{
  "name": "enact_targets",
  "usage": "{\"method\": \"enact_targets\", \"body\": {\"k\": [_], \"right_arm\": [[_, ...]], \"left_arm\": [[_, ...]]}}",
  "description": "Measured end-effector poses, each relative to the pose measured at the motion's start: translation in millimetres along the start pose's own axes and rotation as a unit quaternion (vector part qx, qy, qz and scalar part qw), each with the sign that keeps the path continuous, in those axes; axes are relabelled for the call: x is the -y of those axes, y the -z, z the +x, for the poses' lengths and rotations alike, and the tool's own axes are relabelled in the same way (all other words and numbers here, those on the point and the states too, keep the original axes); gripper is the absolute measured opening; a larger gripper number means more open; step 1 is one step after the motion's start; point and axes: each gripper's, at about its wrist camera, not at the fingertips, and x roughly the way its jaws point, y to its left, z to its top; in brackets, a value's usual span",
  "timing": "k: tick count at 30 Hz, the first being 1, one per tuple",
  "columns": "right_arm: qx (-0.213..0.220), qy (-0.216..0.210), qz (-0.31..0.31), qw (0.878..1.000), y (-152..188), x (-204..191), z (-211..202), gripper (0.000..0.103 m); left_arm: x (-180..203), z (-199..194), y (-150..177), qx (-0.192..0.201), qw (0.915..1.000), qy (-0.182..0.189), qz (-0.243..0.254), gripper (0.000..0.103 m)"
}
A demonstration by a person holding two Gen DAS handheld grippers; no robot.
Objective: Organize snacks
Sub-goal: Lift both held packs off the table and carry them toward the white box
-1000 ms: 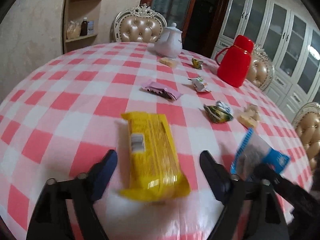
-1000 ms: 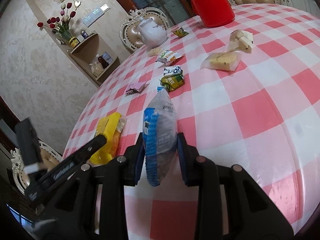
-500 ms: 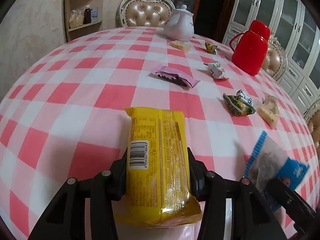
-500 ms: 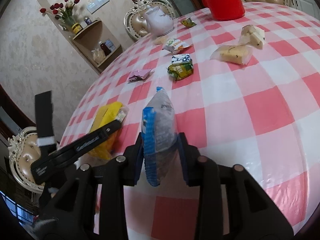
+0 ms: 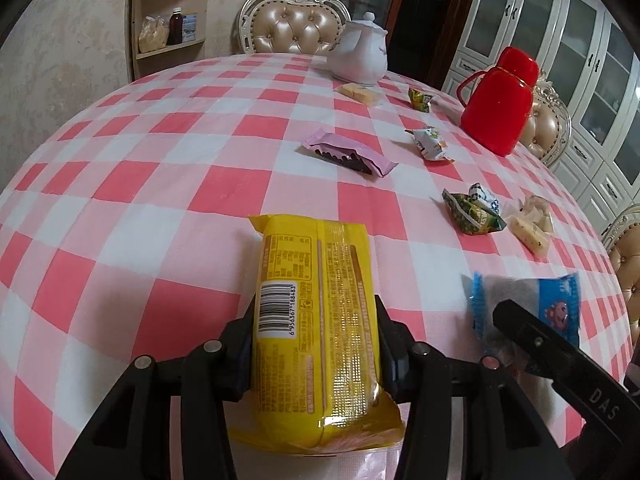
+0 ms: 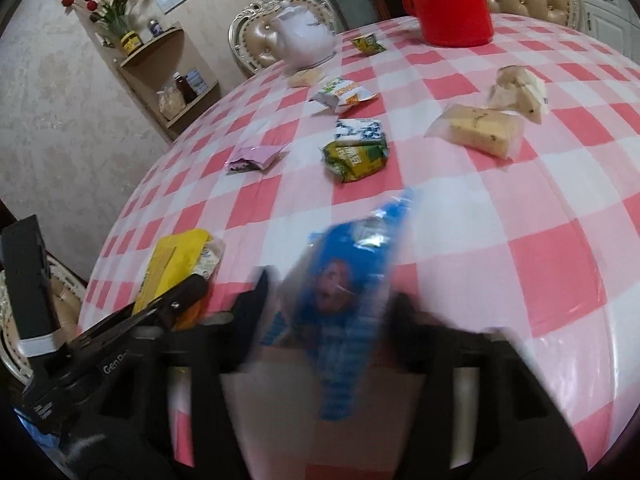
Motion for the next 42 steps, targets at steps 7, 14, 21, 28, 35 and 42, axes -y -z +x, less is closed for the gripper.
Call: {"method": "enact_targets", "body": {"k": [7, 14, 21, 28, 35, 42], "right_arm": [[0.028, -0.064, 0.048, 0.996, 15, 13, -26, 0.044], [0.022, -0.107, 0.093, 0.990, 34, 18, -42, 0.044], [0.022, -0.118, 0.100, 0.988, 54, 11, -55, 0.044], [0.010, -0.136, 0.077, 0.988, 81, -7, -72, 0.044], [0.005, -0.161, 0.033, 0.986, 100, -30, -83, 0.044], [-0.018, -0.201, -0.003, 0.979, 118, -63, -81, 0.044]], "left_arm": [[1, -10, 10, -0.001, 0.9997, 0.023, 0.003, 0.048], [-12, -36, 37, 0.002, 0.9991, 0.034, -0.024, 0.048], [-22, -64, 63, 0.030, 0.9976, 0.033, -0.053, 0.048], [-31, -99, 95, 0.052, 0.9962, 0.024, -0.066, 0.048], [-48, -151, 125, 0.094, 0.9928, 0.007, -0.073, 0.049], [-87, -195, 144, 0.109, 0.9903, -0.025, -0.083, 0.049]]}}
